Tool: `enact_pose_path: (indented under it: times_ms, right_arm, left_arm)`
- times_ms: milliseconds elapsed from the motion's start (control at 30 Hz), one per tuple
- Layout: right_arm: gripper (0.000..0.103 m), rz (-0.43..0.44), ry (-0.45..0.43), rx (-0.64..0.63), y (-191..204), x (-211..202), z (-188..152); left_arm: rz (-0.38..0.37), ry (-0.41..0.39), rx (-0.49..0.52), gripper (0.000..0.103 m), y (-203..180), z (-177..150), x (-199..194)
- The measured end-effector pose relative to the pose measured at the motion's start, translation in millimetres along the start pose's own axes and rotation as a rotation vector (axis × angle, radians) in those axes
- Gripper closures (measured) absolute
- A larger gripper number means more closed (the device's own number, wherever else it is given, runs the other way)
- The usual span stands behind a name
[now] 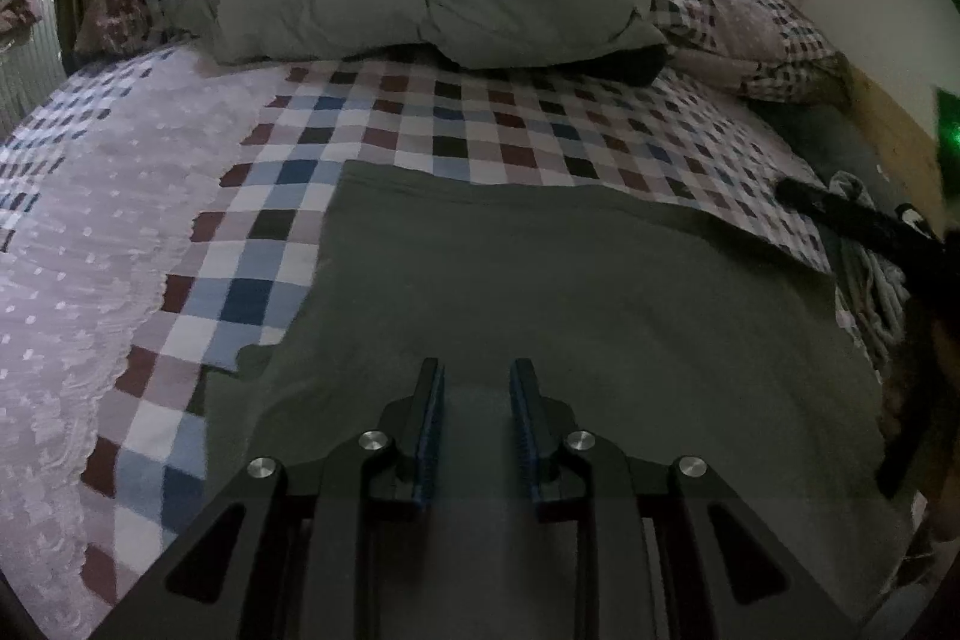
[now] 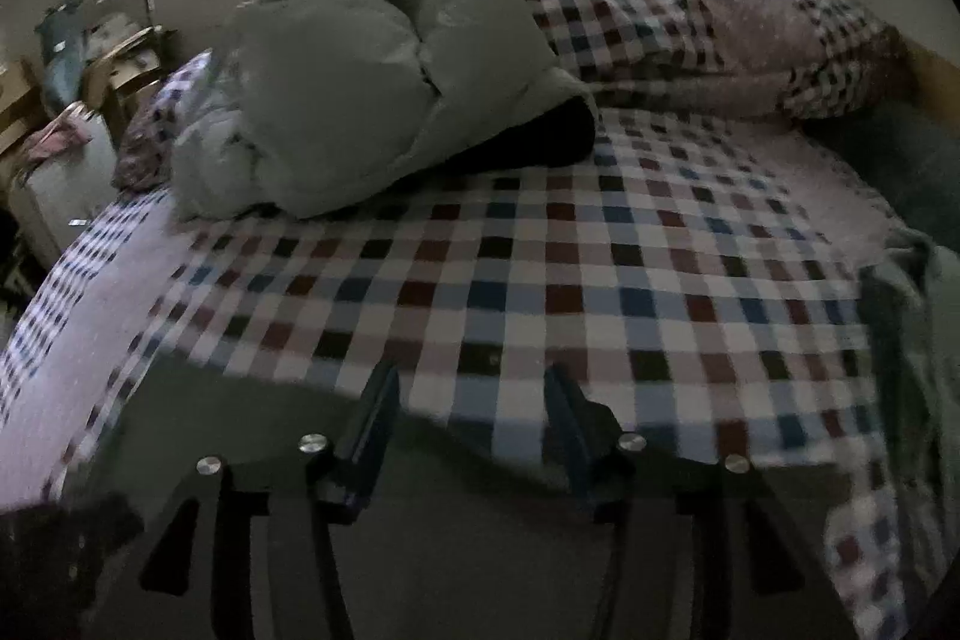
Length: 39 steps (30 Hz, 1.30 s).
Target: Fold clothes
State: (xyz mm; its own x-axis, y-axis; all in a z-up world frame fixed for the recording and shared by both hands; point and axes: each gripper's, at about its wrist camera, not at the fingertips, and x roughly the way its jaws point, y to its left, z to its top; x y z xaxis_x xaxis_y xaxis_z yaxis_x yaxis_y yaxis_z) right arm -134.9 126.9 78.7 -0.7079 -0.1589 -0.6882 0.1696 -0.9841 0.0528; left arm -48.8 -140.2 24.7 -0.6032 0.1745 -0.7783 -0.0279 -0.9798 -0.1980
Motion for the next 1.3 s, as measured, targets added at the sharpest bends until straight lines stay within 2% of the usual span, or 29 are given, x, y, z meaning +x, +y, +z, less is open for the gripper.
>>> enact_pose_path:
  times_ms: [67,100,200,333,400,467,533,633,733,833,900,967,1033,1133,1300]
  right_arm:
    - [0.034,0.008,0.008,-0.021,-1.1,-16.0,-12.6]
    - [0.032,0.014,0.019,-0.031,-7.7,-25.1,-20.7]
    - [0.031,-0.029,0.1,-0.039,-39.8,-30.8,-44.0]
    - [0.031,-0.064,0.229,0.091,-108.7,-21.8,-65.3]
    - [0.033,-0.061,0.242,0.121,-128.6,-14.2,-66.2]
    - [0.046,-0.061,0.252,0.116,-140.9,-2.7,-63.2]
    - [0.056,-0.042,0.251,0.112,-146.5,12.2,-53.8]
    - [0.056,-0.071,0.241,0.13,-155.5,32.4,-37.3]
    - [0.056,-0.131,0.168,0.231,-172.3,35.4,-19.4]
    - [0.055,-0.153,0.064,0.33,-180.7,11.3,-16.8]
    - [0.055,-0.146,0.031,0.311,-172.2,-10.4,-24.1]
    - [0.05,-0.127,0.006,0.262,-160.3,-33.0,-35.4]
    - [0.045,-0.096,-0.017,0.215,-143.9,-59.9,-51.1]
    - [0.043,-0.033,-0.051,0.17,-114.4,-102.3,-81.2]
    - [0.038,0.072,-0.113,0.109,-62.1,-158.0,-133.5]
  left_arm:
    - [-0.002,-0.012,0.0,0.077,0.5,-6.2,-6.7]
    - [0.002,-0.012,0.005,0.076,0.1,-9.3,-9.1]
    - [0.021,-0.005,0.025,0.076,-2.3,-17.4,-14.6]
    - [0.033,-0.014,0.035,0.076,-4.5,-16.9,-20.3]
    - [0.04,-0.012,0.027,0.076,-3.2,-16.2,-19.5]
    - [0.05,-0.007,0.022,0.076,-1.2,-16.0,-17.6]
    - [0.059,-0.005,0.019,0.076,0.8,-16.1,-16.4]
    - [0.071,-0.013,0.013,0.076,3.6,-16.4,-18.1]
    - [0.081,-0.023,0.003,0.076,7.4,-17.1,-22.1]
    - [0.072,-0.035,-0.028,0.076,15.9,-20.7,-31.0]
    - [0.05,-0.044,-0.065,0.076,23.8,-25.7,-40.6]
    - [0.028,-0.061,-0.109,0.072,32.6,-32.3,-53.0]
    - [0.016,-0.088,-0.151,0.047,41.6,-39.4,-67.4]
    - [0.001,-0.142,-0.235,0.034,57.9,-49.7,-90.7]
    - [-0.05,-0.183,-0.375,0.033,79.4,-73.7,-117.0]
